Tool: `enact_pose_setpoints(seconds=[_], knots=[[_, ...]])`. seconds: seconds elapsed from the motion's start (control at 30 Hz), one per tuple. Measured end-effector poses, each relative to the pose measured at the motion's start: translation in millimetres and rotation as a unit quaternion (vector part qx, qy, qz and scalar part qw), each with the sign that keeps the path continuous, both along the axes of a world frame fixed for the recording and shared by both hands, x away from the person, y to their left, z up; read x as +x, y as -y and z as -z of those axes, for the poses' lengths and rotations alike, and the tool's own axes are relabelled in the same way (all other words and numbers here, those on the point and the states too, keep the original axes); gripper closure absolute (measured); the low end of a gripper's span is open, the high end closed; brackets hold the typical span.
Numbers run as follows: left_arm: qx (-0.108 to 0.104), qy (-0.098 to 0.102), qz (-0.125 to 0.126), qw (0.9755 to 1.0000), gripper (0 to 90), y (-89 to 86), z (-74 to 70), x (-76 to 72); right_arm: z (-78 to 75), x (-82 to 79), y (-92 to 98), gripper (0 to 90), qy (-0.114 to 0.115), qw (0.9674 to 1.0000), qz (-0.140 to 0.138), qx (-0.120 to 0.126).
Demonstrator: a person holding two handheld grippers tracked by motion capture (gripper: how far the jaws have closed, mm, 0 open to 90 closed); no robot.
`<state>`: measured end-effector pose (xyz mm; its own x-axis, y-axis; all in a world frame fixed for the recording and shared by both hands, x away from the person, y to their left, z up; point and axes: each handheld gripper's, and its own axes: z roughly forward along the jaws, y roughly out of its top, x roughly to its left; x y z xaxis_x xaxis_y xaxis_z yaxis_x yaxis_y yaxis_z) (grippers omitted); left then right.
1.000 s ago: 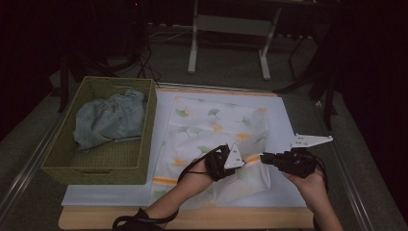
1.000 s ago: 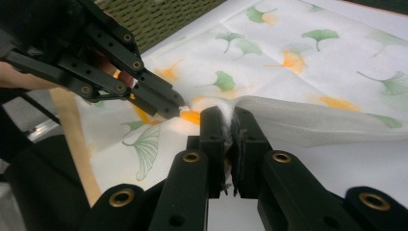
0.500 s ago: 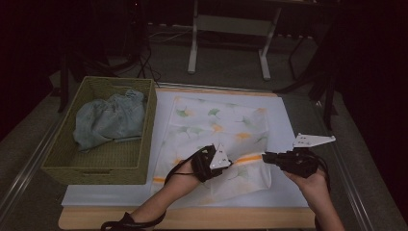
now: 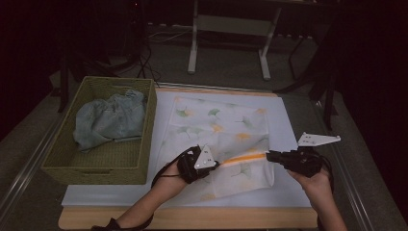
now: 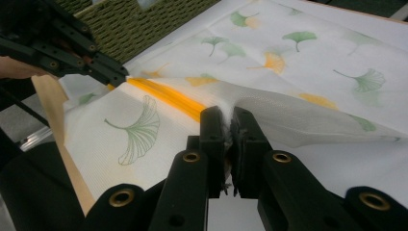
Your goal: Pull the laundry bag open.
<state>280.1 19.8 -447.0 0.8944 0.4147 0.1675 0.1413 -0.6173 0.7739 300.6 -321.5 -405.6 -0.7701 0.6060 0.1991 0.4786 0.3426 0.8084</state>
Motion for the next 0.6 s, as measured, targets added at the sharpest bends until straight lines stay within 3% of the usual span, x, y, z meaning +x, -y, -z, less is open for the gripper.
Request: enact_pose_setpoints(seconds=[0.6], knots=[[0.012, -0.018, -0.033, 0.9992, 90.0, -41.7, 9.1, -6.7, 4.3, 3.0, 9.6, 84.4, -0.004, 0.9999, 0.016, -0.005]])
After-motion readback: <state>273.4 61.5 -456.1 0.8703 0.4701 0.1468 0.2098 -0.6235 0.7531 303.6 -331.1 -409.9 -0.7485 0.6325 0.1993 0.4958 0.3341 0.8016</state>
